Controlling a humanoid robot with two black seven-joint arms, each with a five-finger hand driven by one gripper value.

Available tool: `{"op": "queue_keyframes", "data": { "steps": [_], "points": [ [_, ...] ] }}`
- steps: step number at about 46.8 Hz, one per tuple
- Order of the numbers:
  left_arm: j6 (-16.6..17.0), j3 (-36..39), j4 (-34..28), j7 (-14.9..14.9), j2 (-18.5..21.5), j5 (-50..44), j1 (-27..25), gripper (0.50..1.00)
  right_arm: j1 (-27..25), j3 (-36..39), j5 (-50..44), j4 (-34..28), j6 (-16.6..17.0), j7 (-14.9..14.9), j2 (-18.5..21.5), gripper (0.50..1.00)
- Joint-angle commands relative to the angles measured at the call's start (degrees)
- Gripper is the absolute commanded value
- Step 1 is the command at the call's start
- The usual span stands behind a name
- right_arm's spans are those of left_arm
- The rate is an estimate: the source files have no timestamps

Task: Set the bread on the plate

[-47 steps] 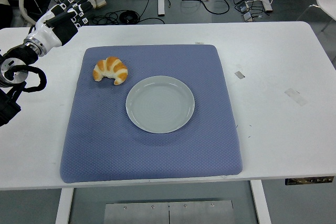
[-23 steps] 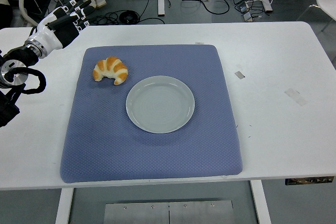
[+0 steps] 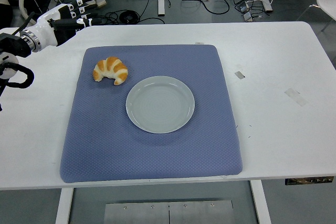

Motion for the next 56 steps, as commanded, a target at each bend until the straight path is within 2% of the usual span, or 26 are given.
{"op": "queue_keyframes", "data": {
  "steps": [1,8,14,18,24,33,47,56],
  "points": [
    [0.15,0.07,-0.27,-0.23,0.10,4.66,-0.70,0.980,0.00,0.00,0.00,0.00,0.00,0.00,0.00,1.000],
    [1.20,0.07,-0.45,-0.67,0.37,13.97,-1.76,0.981,0.00,0.00,0.00,0.00,0.00,0.00,0.00,1.000],
    [8.40,0.33,-5.00,-0.76,0.37,18.03,-1.85,0.981,0.00,0.00,0.00,0.00,0.00,0.00,0.00,1.000],
    [10.78,0.68,-9.14,-0.76,1.59,17.77,-1.85,0.981,0.00,0.00,0.00,0.00,0.00,0.00,0.00,1.000],
    [10.70,3.49,-10.55,-0.76,2.30,17.85,-1.85,0.983,0.00,0.00,0.00,0.00,0.00,0.00,0.00,1.000],
    [11.31,6.30,-16.09,-0.76,4.41,18.99,-1.85,0.981,0.00,0.00,0.00,0.00,0.00,0.00,0.00,1.000],
    [11.93,10.96,-16.71,-0.85,6.25,27.43,-2.38,0.981,0.00,0.00,0.00,0.00,0.00,0.00,0.00,1.000],
    [9.03,11.66,-19.25,-1.29,8.36,28.31,-3.08,0.981,0.00,0.00,0.00,0.00,0.00,0.00,0.00,1.000]
  ]
}}
